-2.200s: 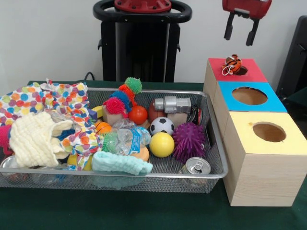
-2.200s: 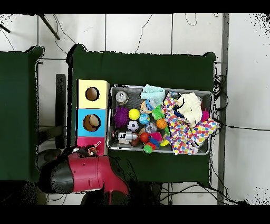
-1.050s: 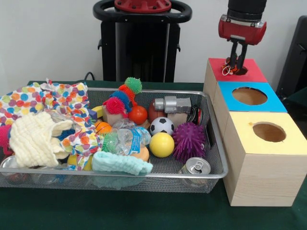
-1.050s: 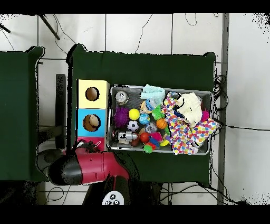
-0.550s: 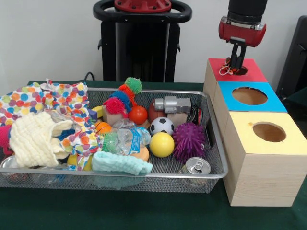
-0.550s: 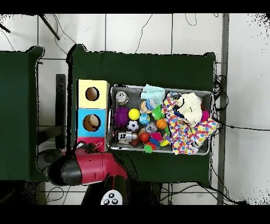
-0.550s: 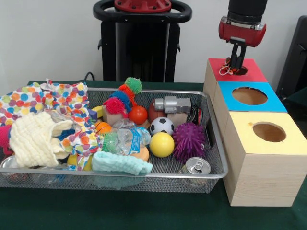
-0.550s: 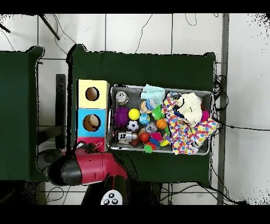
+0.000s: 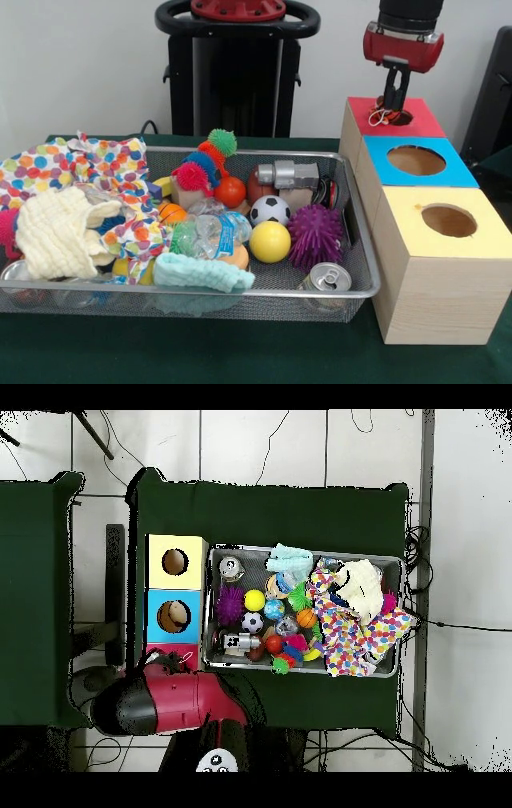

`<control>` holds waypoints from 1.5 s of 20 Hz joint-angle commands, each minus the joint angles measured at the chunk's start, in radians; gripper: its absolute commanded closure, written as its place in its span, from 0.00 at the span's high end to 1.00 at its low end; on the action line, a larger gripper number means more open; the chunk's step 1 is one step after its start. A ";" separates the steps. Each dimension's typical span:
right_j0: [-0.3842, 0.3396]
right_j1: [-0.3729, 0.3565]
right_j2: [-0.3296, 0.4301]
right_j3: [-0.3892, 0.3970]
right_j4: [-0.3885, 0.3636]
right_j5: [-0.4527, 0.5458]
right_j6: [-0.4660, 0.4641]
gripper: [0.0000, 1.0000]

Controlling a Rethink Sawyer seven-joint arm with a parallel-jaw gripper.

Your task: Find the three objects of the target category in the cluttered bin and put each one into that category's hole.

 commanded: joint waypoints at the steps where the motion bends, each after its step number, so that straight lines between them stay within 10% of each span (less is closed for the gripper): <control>1: -0.032 -0.063 0.070 -0.021 0.034 0.132 0.044 0.00; 30: -0.007 -0.005 0.058 0.103 -0.007 -0.048 0.095 0.00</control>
